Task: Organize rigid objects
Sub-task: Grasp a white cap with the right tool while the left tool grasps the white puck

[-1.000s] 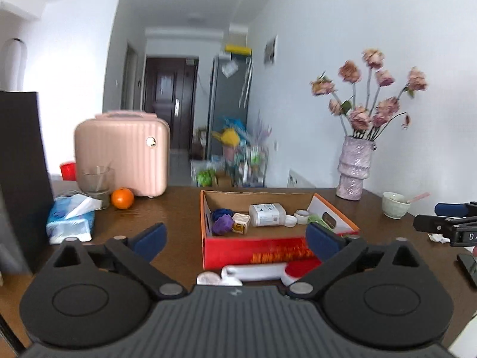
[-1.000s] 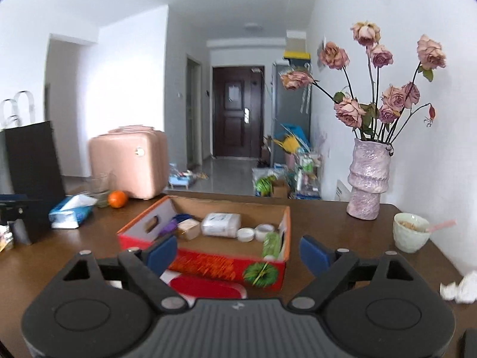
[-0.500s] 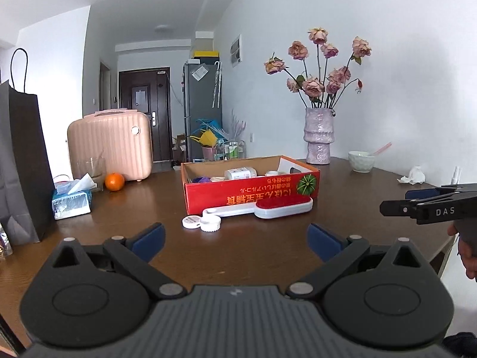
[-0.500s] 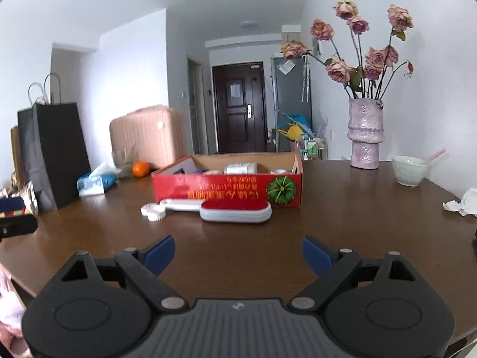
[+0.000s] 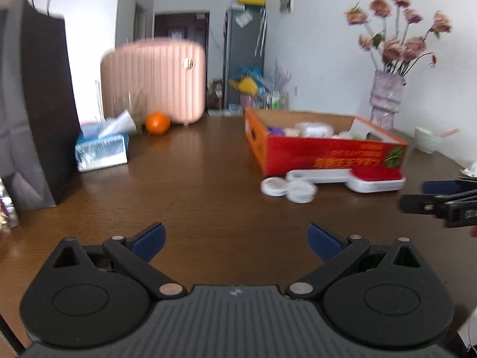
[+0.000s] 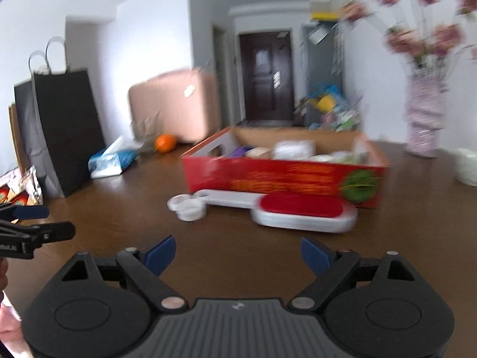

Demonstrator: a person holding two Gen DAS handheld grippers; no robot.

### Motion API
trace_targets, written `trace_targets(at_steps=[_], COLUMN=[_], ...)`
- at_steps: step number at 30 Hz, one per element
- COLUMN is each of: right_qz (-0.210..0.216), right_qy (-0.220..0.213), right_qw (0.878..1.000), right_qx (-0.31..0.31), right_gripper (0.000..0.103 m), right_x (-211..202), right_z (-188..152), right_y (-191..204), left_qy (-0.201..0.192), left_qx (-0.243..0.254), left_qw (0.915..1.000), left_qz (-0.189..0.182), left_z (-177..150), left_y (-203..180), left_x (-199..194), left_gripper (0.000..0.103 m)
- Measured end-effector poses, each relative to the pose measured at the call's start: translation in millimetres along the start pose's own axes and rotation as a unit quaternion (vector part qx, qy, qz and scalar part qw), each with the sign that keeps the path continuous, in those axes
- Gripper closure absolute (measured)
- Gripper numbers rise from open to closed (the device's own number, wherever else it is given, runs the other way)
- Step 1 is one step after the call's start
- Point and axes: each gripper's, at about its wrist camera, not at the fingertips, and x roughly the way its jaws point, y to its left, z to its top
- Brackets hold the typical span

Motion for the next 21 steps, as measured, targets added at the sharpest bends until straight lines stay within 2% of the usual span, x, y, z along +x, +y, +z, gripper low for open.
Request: trace_targets(at_steps=[2,5,7,8,9,10,12,14,15,16,17,19,21], right_qz=[0.023,0.039,0.036,0.041,0.046,0.05,0.058,0.062,0.061,0.052,0.043,0.023,0.014], right_qy=[0.022,0.044,0.065,0.076,0.088,0.101,0.081,0.078,0.073,0.068,0.064,0.061,0.06], right_qw=[0.999,0.995,0.994,0.994,0.993,0.992,0.993,0.994,0.995,0.996,0.996,0.997,0.998], right_qx=[-0.027,-0.077,-0.074,-0.065,-0.061,-0.058,-0.056,-0.047,-0.043,-0.04,-0.04,-0.032,-0.015], right_gripper=[0.014,0.024,0.045,0.047,0.056,0.065,0.065,0.065,0.065,0.065,0.065,0.065,0.065], right_x=[40.4,97.5,126.8,139.3,148.8,154.5,145.3,128.0,117.9,105.4,96.8,78.6,67.9], right_z=[12.8,29.7,39.4,42.0,41.5,39.8,36.2,35.2,34.4,33.2,31.7,25.5,20.2], right_y=[18.7,43.9,51.8,52.3,51.7,49.1,38.9,20.5,10.0,-0.8,-9.7,-27.3,-41.3], left_qy=[0.018,0.04,0.05,0.053,0.06,0.063,0.058,0.066,0.072,0.078,0.08,0.072,0.081], left_qx=[0.003,0.008,0.0,-0.003,-0.007,-0.01,-0.01,0.009,0.017,0.027,0.041,0.062,0.049], left_qw=[0.9998,0.9992,0.9988,0.9985,0.998,0.9975,0.997,0.9956,0.995,0.9945,0.9943,0.9945,0.994], left_qz=[0.006,0.003,-0.002,-0.011,-0.022,-0.031,-0.05,-0.065,-0.067,-0.064,-0.058,-0.045,-0.056], left_z=[10.7,25.4,34.4,39.0,43.8,46.4,52.2,54.6,54.1,52.8,51.1,51.1,54.0], left_y=[13.9,28.1,33.0,33.9,31.6,26.7,8.9,-13.6,-21.3,-28.8,-35.2,-42.4,-40.5], left_x=[20.3,51.9,70.1,80.1,91.3,100.2,121.1,141.4,147.9,155.1,160.2,161.4,160.8], left_gripper=[0.0,0.0,0.0,0.0,0.0,0.001,0.005,0.01,0.015,0.034,0.037,0.063,0.063])
